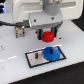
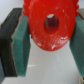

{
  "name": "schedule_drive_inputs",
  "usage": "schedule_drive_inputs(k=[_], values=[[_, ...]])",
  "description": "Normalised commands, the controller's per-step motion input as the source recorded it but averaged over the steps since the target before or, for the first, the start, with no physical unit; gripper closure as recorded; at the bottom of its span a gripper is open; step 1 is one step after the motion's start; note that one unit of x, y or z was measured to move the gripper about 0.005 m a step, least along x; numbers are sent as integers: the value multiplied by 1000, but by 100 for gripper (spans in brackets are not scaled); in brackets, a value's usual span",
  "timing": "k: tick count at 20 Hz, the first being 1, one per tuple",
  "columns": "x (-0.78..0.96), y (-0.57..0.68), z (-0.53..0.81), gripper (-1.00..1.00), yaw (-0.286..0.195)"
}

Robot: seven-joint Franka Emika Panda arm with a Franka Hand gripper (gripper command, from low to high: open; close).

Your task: Insert the blue gear onto the right peg, followed by the red gear

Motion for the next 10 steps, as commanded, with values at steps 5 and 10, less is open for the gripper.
schedule_drive_inputs(k=[5, 10], values=[[538, 0, 194, 100, 0], [472, 0, 103, 100, 0]])
